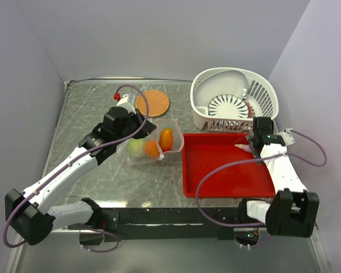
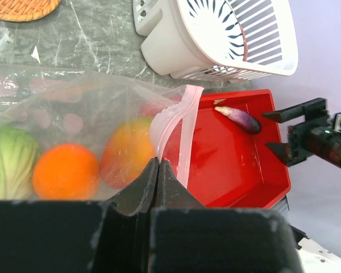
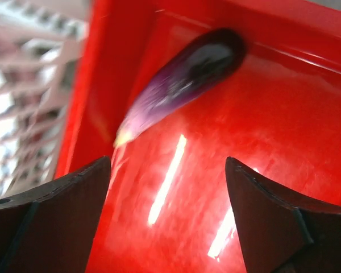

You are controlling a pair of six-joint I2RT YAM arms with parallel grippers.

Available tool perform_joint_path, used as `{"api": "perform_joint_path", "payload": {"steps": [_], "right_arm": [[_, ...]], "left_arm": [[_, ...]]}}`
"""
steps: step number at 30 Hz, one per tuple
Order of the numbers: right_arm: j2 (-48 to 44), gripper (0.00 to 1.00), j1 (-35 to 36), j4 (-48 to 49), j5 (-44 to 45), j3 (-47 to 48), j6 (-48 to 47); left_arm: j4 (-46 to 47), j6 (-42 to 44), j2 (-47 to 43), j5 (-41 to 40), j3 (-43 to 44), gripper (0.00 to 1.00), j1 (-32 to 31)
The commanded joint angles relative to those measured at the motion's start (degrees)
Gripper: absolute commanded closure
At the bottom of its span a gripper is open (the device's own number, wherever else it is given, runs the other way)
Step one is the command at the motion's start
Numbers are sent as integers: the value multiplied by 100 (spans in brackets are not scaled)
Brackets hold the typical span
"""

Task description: Place the food in the zip-top bag and seal the zipper

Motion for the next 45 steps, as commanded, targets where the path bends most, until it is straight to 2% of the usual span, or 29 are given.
{"api": "perform_joint_path", "payload": {"steps": [1,10,23,28,29,33,35,36,37,40,44,45], "right_arm": [[299,13,-449,457,-62,-230,358],[809,14,-1038,967,-79,-301,596],[1943,14,-1188,1319,-71,68,605],[1847,44,-1188,1556,-123,-37,290],[1803,52,-1188,1583,-132,-81,236],[1557,69,-1170,1504,-299,-90,17],[1276,77,-1144,1556,-544,-186,-220],[1145,78,-1135,1600,-641,-230,-326],[891,84,-1126,1687,-764,-283,-527],[294,88,-820,1767,-1055,-459,-879],[-490,89,233,1636,-749,-389,-951],[-648,89,845,1636,-591,-354,-872]], "left_arm": [[151,121,-162,105,195,99,24],[125,147,-13,158,282,99,24],[46,147,119,97,379,99,24],[81,112,137,114,362,99,24],[90,112,154,114,353,99,24],[107,94,154,105,344,99,24],[116,94,146,114,335,99,24],[125,85,137,123,309,99,24],[134,85,137,132,309,99,24],[169,59,137,140,291,99,24],[204,15,128,141,265,99,24],[213,6,128,132,265,99,24]]}}
